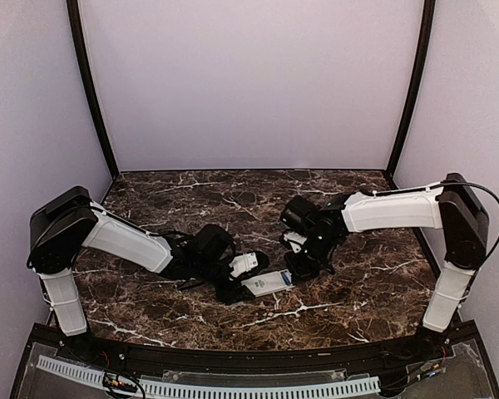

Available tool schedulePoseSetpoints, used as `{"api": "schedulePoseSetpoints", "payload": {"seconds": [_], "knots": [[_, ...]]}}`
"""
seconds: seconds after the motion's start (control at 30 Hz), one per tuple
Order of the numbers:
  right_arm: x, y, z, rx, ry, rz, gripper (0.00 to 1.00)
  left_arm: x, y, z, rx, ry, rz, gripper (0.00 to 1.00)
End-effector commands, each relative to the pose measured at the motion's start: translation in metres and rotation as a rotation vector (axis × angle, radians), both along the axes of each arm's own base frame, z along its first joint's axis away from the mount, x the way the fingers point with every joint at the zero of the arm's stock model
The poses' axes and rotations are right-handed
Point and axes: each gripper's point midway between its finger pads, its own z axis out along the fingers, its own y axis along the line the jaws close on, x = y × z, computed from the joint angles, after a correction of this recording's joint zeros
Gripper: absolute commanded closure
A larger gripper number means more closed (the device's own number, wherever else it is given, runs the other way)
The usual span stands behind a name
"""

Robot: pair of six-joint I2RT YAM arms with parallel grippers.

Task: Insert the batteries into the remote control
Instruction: Adjust the battery in the battery compartment.

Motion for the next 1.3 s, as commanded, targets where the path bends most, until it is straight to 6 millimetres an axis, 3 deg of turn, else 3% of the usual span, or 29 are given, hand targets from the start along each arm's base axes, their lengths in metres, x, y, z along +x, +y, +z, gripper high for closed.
{"api": "schedulePoseSetpoints", "payload": {"seconds": [0.0, 0.07, 0.2, 0.27, 0.47, 0.77, 1.27], "knots": [[0.004, 0.005, 0.019, 0.063, -0.026, -0.013, 1.0, -0.016, 0.012, -0.019, 0.07, 0.073, -0.018, 0.42], [0.009, 0.007, 0.021, 0.076, -0.034, -0.028, 1.0, -0.016, 0.012, -0.02, 0.071, 0.075, -0.017, 0.42], [0.021, 0.013, 0.025, 0.088, -0.052, -0.075, 0.87, -0.015, 0.013, -0.02, 0.072, 0.075, -0.014, 0.42], [0.024, 0.017, 0.024, 0.086, -0.045, -0.088, 0.86, -0.016, 0.013, -0.02, 0.073, 0.075, -0.014, 0.42], [0.012, 0.012, 0.015, 0.079, 0.006, -0.094, 1.0, -0.015, 0.013, -0.02, 0.073, 0.075, -0.013, 0.41], [-0.014, 0.004, 0.0, 0.047, 0.1, -0.094, 1.0, -0.015, 0.013, -0.02, 0.072, 0.074, -0.014, 0.41], [-0.009, 0.007, -0.009, 0.027, 0.095, -0.07, 1.0, -0.016, 0.013, -0.021, 0.075, 0.076, -0.015, 0.41]]}}
